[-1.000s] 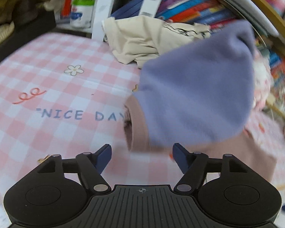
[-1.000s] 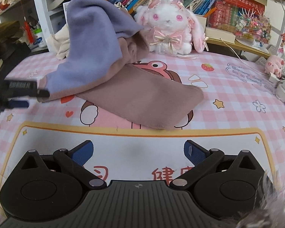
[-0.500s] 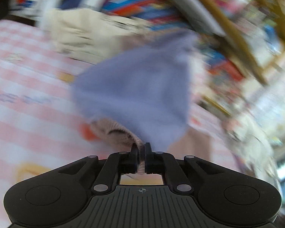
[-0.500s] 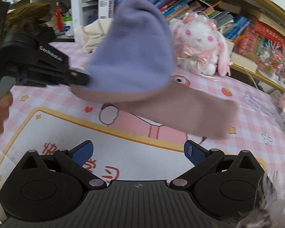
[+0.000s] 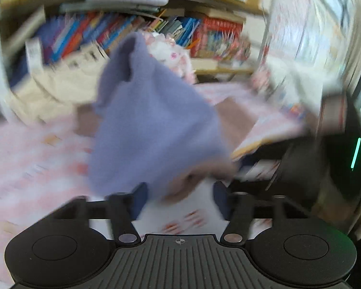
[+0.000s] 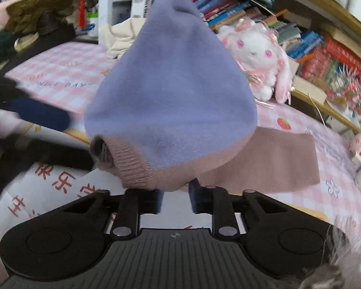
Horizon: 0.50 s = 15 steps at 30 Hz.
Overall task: Fold clothes
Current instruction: 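Grasp the lavender sweater hem with the left gripper while the right gripper grasps the mauve hem, then lift the sweater by its hem with both grippers and shake it out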
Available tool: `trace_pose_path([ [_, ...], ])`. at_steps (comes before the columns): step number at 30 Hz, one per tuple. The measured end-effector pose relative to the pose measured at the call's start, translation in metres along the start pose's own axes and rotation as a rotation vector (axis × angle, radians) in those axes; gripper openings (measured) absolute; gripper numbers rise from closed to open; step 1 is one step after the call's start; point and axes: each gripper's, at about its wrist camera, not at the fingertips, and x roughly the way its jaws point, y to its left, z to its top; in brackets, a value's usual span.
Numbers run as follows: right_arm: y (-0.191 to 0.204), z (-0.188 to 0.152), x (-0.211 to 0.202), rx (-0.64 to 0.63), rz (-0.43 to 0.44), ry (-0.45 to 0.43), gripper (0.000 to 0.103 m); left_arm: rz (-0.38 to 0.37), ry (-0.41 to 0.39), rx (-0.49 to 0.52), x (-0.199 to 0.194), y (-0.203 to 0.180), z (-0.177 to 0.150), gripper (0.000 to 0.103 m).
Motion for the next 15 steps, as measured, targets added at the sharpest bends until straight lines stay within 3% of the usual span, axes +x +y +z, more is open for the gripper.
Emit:
trace_pose_path([
  [5,-0.002,0.014,-0.026,-0.009,-0.013,-0.153,0.009,0.223,0.015,0.272,0.023,-0.02,-0.02,0.065],
  [12,-0.015,0.029,-0.045,0.021,-0.081,-0.232,0.009,0.373,-0.022,0.417,0.077,-0.021,-0.005,0.065],
  [14,-0.021,0.028,-0.046,0.04,-0.091,-0.22,0.009,0.373,-0.031,0.46,0.087,-0.018,0.001,0.055],
  [15,-0.023,0.027,-0.046,0.048,-0.09,-0.209,0.009,0.363,-0.036,0.464,0.089,-0.015,0.005,0.032],
])
